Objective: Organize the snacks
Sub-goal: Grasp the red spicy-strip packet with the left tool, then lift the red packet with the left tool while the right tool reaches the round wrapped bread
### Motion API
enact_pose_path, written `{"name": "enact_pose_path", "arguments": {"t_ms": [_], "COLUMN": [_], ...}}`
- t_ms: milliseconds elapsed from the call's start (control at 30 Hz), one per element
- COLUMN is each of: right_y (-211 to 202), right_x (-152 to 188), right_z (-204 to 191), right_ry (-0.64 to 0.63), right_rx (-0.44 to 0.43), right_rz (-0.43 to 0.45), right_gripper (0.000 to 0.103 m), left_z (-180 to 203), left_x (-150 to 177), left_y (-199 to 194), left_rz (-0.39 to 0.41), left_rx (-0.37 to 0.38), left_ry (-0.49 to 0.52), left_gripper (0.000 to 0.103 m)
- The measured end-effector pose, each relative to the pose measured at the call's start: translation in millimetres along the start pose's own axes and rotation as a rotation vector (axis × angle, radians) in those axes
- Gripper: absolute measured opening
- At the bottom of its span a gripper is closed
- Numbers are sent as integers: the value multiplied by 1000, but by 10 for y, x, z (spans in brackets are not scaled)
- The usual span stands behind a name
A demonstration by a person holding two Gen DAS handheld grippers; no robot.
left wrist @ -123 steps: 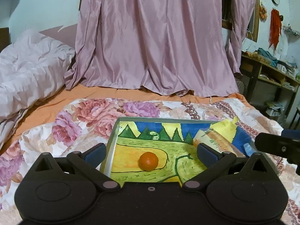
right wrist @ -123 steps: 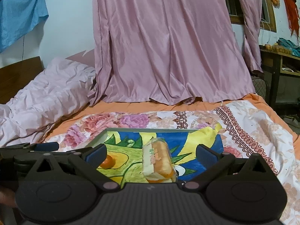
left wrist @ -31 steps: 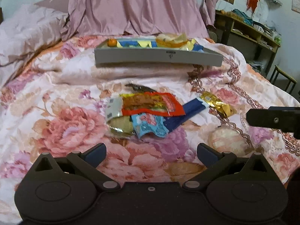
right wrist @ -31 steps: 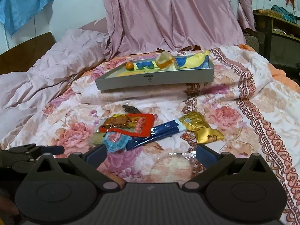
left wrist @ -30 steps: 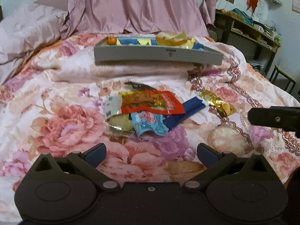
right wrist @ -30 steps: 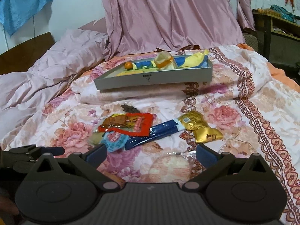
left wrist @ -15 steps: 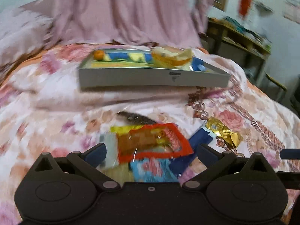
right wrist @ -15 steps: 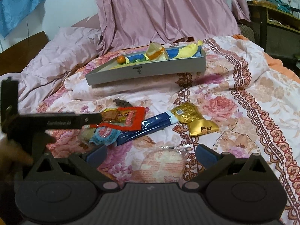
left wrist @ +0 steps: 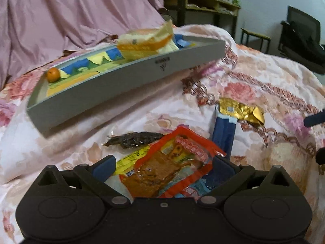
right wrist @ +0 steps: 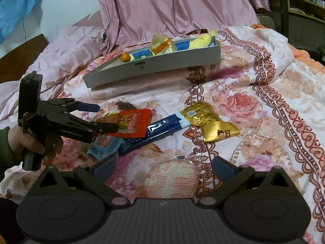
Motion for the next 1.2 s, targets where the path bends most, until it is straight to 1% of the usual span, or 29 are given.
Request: {"name": "enact_pose_path", "arguments": {"t_ms": [67, 200, 233, 300, 333, 433, 500, 533, 567, 700, 733, 900, 967, 1100, 1200], "right_y": [34, 75, 84, 106, 116, 140, 148, 150, 151, 130, 131, 119, 109, 140, 221], "right_x": [4, 10, 13, 17, 20, 23, 28, 30, 32, 41, 35, 39, 44, 64, 82], "right_z": [-1, 10, 16, 39, 52, 68, 58, 49, 40, 19, 25, 20, 6, 12, 9], "right_ry": [1, 1, 2, 8, 11, 16, 14, 12, 11, 9, 9, 9, 4, 0, -22], "right_rx": [-3, -4, -3, 1, 3, 3, 1, 0, -3, -6, -6, -10, -14, -9, 7], "right_rz": [-6, -14, -16, -21, -23, -29, -30, -31, -31, -26, -25, -25, -23, -28, -42], "right_gripper": [103, 103, 103, 103, 103, 103, 103, 103, 103, 103, 103, 103, 103, 103, 103], "left_z": [-1, -31, -39, -67, -85, -121, -145, -155, -166, -167, -146, -33, 7, 70, 154], "left_x": [19, 94, 116, 135, 136, 118, 114, 121, 122, 152, 170, 230, 240, 230, 196], "left_y": [81, 229, 260, 268, 272, 251, 231, 214, 196, 95, 65, -70, -148, -300, -391], "left_rz": [-28, -73, -78, -62, -57, -34, -29, -24, -19, -4, 0, 40, 69, 111, 133], "left_rx": [33, 78, 80, 85, 85, 86, 84, 84, 80, 63, 64, 35, 23, -18, -35], "left_ry": [24, 67, 78, 82, 74, 52, 36, 27, 20, -9, -10, -21, -39, -82, -87], "left_gripper": [98, 98, 98, 98, 96, 84, 79, 74, 67, 54, 50, 45, 40, 40, 40]}}
Point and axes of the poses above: each gripper's, at about its wrist camera, not at the fingertips, and y roughly the way its jaws point, z to its right, x to its underside, the point moved 2 cm from there along y, roughly the way its jaws point, and after that the axes turned 5 degrees about y, right-handed, at the moved point
